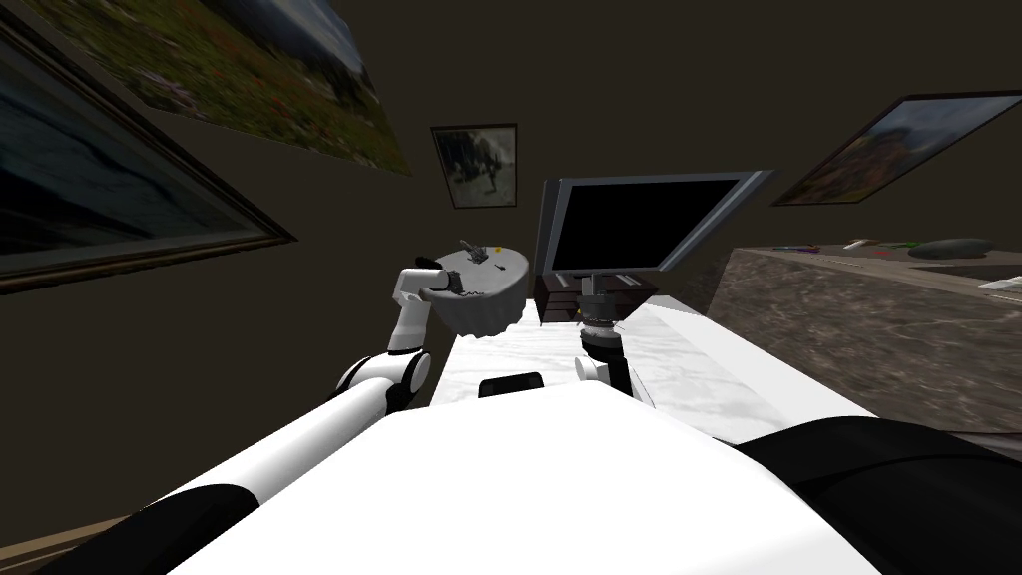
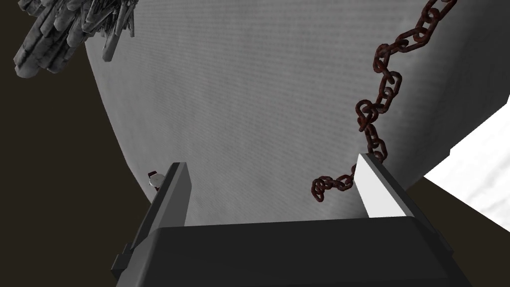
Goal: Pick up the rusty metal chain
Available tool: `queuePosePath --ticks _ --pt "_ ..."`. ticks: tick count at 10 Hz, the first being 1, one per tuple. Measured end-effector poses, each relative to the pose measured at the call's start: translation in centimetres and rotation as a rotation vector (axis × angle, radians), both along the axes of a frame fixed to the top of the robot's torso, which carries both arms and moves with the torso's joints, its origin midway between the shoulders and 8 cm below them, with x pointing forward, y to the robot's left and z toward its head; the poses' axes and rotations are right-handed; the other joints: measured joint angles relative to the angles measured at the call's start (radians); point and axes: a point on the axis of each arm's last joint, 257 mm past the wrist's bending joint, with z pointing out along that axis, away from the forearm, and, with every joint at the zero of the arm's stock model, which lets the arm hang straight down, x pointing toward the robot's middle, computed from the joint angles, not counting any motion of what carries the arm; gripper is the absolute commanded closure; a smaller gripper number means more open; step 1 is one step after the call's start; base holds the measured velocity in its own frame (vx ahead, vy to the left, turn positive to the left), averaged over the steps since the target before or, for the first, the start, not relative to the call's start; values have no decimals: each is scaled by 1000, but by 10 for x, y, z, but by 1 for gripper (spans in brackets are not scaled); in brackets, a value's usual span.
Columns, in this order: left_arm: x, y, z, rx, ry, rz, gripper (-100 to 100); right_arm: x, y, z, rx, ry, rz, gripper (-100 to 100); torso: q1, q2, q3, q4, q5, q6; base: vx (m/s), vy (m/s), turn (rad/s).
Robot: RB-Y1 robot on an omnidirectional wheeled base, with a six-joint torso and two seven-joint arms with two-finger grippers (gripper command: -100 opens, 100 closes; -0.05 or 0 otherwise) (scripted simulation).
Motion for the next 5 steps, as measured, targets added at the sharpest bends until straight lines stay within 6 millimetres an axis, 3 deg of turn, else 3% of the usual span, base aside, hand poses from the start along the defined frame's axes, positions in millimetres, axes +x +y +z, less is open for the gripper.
queuePosePath --ticks 5 --pt "-12 -8 -12 -8 132 7 -100 0 0 0 0 0 0 0 0 -1 0 0 0 0 16 12 -11"
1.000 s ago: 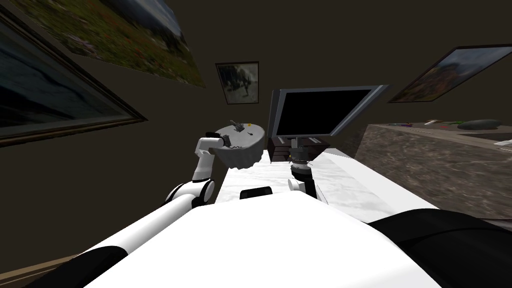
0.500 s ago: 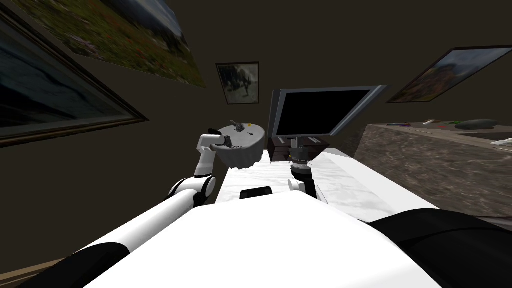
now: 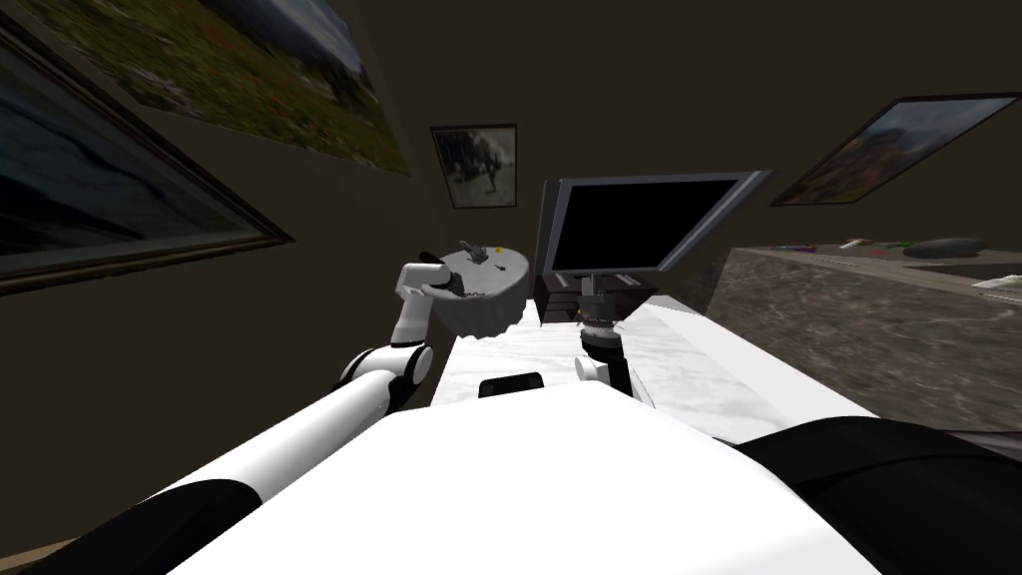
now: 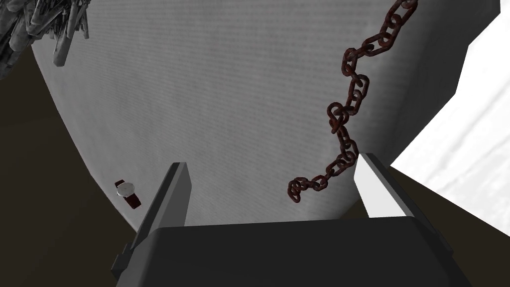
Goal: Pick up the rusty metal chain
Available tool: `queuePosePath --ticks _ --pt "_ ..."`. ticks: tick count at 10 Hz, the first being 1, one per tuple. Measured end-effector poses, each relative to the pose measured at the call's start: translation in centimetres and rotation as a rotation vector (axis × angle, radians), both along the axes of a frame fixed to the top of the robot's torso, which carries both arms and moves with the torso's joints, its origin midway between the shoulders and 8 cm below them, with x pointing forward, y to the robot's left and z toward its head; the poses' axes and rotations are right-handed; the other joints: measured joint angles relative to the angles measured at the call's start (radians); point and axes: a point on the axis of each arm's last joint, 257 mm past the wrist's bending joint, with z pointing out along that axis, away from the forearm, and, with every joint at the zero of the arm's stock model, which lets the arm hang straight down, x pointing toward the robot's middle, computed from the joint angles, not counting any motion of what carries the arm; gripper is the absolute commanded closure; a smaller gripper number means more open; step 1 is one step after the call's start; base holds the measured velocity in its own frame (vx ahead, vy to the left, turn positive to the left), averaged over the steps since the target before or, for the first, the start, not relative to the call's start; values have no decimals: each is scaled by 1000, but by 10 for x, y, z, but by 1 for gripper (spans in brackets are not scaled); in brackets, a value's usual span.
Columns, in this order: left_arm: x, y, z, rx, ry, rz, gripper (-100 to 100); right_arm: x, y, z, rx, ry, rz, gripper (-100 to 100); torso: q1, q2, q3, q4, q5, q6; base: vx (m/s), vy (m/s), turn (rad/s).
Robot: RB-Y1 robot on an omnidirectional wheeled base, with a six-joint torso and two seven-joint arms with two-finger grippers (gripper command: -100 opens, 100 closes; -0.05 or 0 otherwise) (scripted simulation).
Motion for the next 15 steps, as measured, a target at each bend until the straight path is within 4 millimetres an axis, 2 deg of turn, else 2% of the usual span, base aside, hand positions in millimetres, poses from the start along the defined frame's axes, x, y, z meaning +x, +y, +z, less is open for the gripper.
queuePosePath --ticks 7,15 --pt "-23 -8 -15 0 183 12 -100 0 0 0 0 0 0 0 0 -2 -1 0 0 0 34 7 -14" --pt "-67 -12 -33 20 420 31 -100 0 0 0 0 0 0 0 0 -2 -1 -1 0 0 52 2 -17"
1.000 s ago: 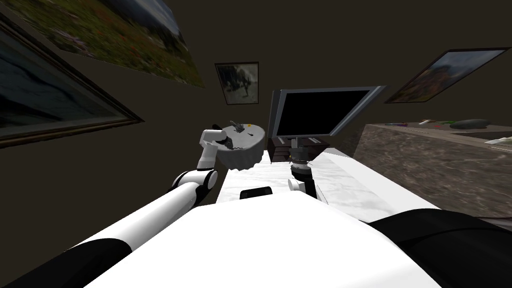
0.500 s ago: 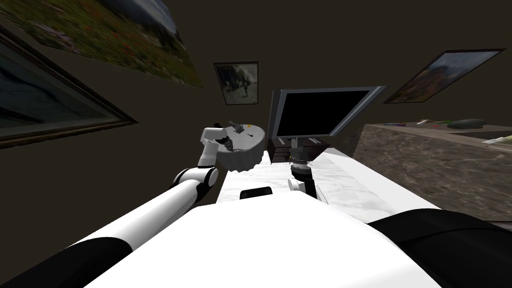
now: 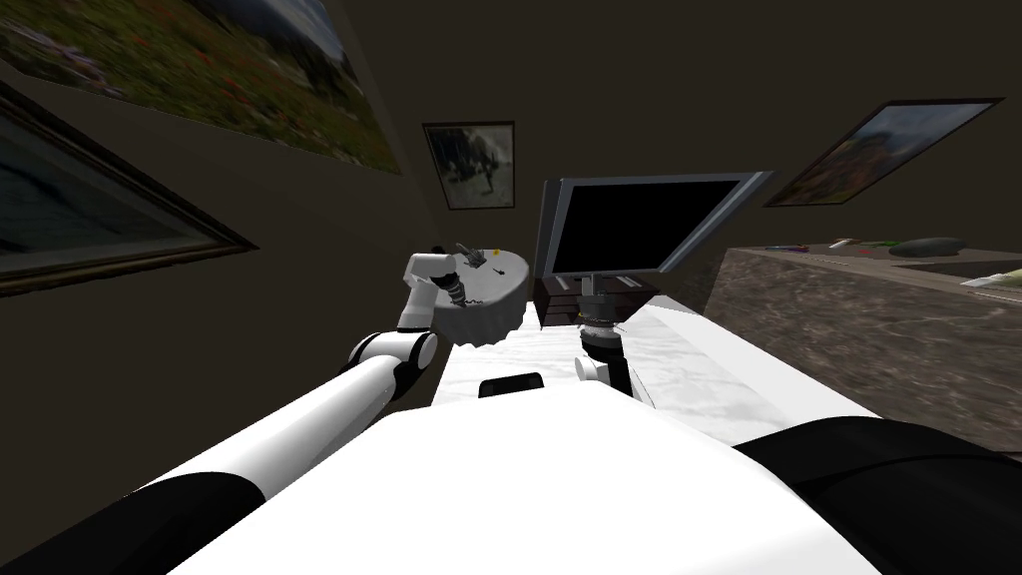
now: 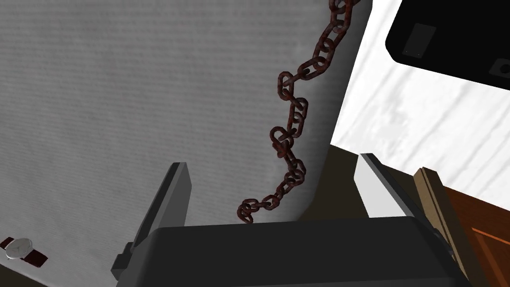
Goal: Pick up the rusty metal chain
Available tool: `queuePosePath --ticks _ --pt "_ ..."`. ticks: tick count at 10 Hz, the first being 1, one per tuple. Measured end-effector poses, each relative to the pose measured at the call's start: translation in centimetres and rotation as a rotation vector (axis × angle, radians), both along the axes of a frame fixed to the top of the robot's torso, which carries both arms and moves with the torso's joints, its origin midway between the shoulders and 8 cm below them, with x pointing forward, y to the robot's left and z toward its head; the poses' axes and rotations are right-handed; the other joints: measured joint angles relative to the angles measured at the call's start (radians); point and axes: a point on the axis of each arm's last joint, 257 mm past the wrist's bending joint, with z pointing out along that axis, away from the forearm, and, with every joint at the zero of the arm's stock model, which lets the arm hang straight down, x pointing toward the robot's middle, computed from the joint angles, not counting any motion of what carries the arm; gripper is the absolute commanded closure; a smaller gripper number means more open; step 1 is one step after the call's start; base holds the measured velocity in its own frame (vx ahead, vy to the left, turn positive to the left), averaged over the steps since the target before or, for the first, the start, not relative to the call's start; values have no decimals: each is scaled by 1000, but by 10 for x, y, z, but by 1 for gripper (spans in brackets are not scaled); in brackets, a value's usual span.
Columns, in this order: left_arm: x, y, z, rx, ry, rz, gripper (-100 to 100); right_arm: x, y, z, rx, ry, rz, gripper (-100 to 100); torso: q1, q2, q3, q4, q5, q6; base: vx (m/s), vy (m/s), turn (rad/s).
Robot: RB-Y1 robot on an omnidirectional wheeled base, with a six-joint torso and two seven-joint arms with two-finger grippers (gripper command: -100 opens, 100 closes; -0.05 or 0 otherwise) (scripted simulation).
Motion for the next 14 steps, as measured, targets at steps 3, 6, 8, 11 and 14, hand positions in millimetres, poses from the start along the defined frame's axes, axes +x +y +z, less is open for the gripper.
queuePosePath --ticks 3,6,8,11,14 --pt "-15 2 -4 9 74 5 -100 0 0 0 0 0 0 0 0 1 0 0 0 0 49 -2 -15" --pt "-31 1 -9 18 142 8 -100 0 0 0 0 0 0 0 0 1 1 0 0 0 37 1 -10" --pt "-38 3 -9 23 172 10 0 0 0 0 0 0 0 0 0 2 1 0 0 0 8 1 -1" --pt "-37 3 -21 23 174 11 -100 0 0 0 0 0 0 0 0 4 2 1 0 0 0 -2 -1" --pt "-34 4 -26 22 171 11 100 0 0 0 0 0 0 0 0 4 2 1 0 0 0 0 0"
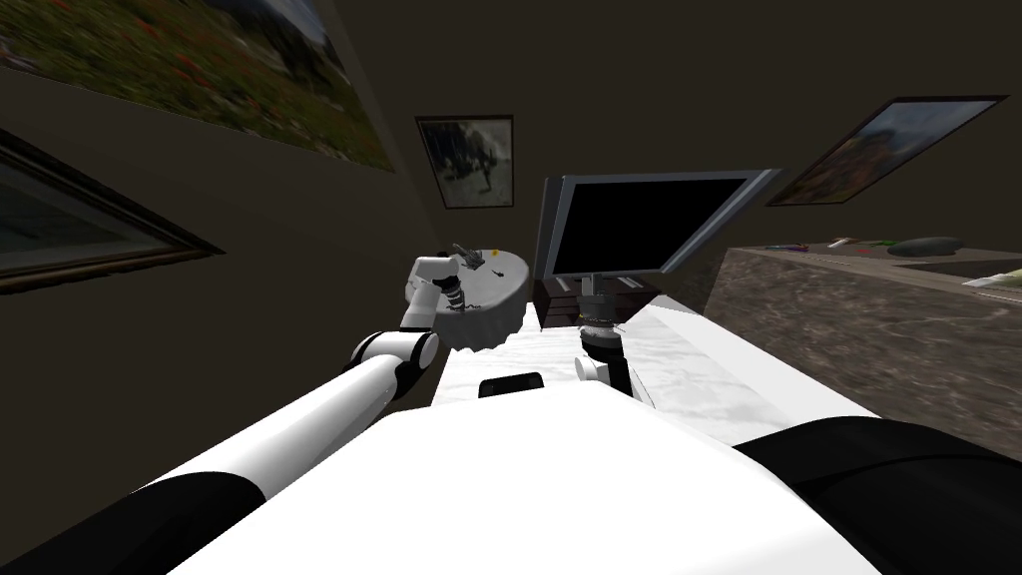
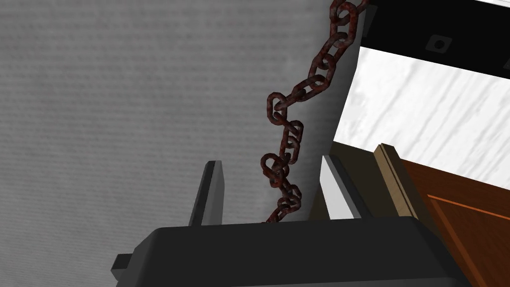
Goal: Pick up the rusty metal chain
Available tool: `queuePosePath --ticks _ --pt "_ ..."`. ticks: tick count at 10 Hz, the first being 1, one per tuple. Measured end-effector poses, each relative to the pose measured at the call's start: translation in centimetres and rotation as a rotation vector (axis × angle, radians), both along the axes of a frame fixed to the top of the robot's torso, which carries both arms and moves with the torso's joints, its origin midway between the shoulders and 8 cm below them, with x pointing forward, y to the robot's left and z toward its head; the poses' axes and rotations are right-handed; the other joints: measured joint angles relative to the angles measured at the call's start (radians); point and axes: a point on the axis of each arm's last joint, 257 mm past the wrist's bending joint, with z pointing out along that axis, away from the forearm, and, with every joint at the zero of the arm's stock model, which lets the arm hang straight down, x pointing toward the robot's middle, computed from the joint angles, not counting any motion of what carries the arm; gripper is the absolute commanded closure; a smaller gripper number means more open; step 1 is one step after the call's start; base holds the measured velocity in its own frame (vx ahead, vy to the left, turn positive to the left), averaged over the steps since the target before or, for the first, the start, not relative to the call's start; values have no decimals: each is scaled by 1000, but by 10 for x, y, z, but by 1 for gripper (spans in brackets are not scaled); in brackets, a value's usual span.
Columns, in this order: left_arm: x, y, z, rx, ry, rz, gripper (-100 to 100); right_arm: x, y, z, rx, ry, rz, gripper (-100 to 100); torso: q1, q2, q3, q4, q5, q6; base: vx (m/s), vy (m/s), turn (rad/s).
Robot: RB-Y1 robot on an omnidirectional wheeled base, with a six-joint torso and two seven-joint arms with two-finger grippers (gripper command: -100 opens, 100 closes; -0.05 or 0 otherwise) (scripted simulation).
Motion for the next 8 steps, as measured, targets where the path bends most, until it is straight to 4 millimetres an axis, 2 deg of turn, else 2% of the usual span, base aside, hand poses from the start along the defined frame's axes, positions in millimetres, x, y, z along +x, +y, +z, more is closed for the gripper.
queuePosePath --ticks 3,4,5,7,8 --pt "0 0 0 0 0 -1 100 0 0 0 0 0 0 0 0 -1 -1 -1 0 0 0 0 0" --pt "0 0 0 0 0 -1 0 0 0 0 0 0 0 0 0 -1 -1 -1 0 0 0 0 0" --pt "0 0 0 0 -1 -1 100 0 0 0 0 0 0 0 0 -1 -1 -1 0 0 0 0 0" --pt "-2 -1 12 0 -2 -1 100 0 0 0 0 0 0 0 1 -1 0 0 0 0 0 4 2" --pt "-2 -1 13 0 -1 0 0 0 0 0 0 0 0 0 1 -1 -1 -1 0 0 0 0 0"
